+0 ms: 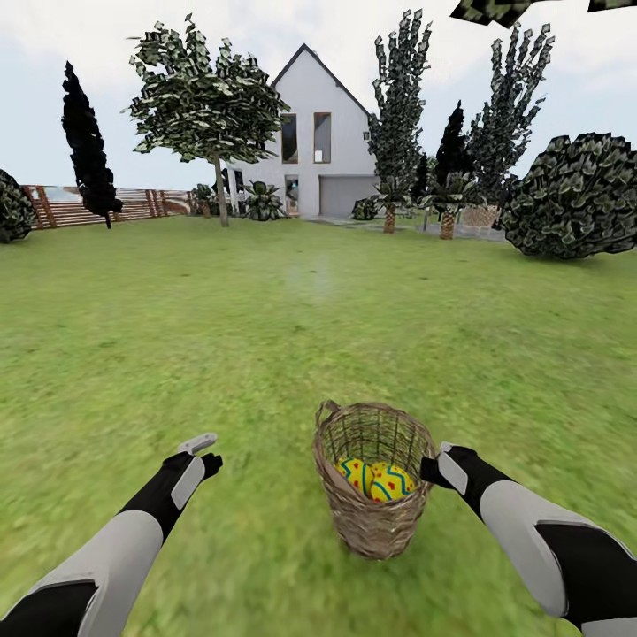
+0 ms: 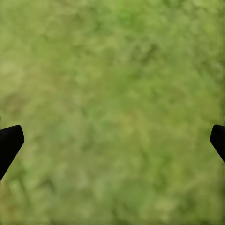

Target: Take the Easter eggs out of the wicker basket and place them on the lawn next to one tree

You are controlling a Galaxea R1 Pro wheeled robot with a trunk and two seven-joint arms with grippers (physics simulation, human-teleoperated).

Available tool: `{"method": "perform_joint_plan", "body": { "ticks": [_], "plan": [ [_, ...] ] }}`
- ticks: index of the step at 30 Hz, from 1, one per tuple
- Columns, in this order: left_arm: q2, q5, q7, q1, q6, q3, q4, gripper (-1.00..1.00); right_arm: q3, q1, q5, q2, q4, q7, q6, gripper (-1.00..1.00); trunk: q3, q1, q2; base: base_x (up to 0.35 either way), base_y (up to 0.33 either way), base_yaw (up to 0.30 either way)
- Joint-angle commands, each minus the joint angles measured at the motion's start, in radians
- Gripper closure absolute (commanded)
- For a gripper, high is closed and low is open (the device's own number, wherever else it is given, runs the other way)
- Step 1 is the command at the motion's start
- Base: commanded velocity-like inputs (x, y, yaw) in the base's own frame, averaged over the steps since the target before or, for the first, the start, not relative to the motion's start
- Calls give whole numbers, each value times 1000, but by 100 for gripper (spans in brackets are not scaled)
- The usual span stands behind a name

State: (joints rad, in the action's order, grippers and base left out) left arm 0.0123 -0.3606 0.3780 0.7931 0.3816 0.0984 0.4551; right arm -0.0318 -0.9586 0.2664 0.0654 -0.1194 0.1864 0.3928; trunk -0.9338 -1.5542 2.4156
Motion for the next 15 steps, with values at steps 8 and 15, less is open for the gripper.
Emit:
{"method": "perform_joint_plan", "body": {
  "ticks": [8,15],
  "plan": [
    [0,-11,5,1,3,0,2,-100,-11,0,10,-2,-9,5,8,100,24,31,-56,0,0,0],
    [-1,-12,5,1,3,0,1,-100,-11,0,10,-1,-9,5,8,100,40,50,-91,0,0,-178]
  ]
}}
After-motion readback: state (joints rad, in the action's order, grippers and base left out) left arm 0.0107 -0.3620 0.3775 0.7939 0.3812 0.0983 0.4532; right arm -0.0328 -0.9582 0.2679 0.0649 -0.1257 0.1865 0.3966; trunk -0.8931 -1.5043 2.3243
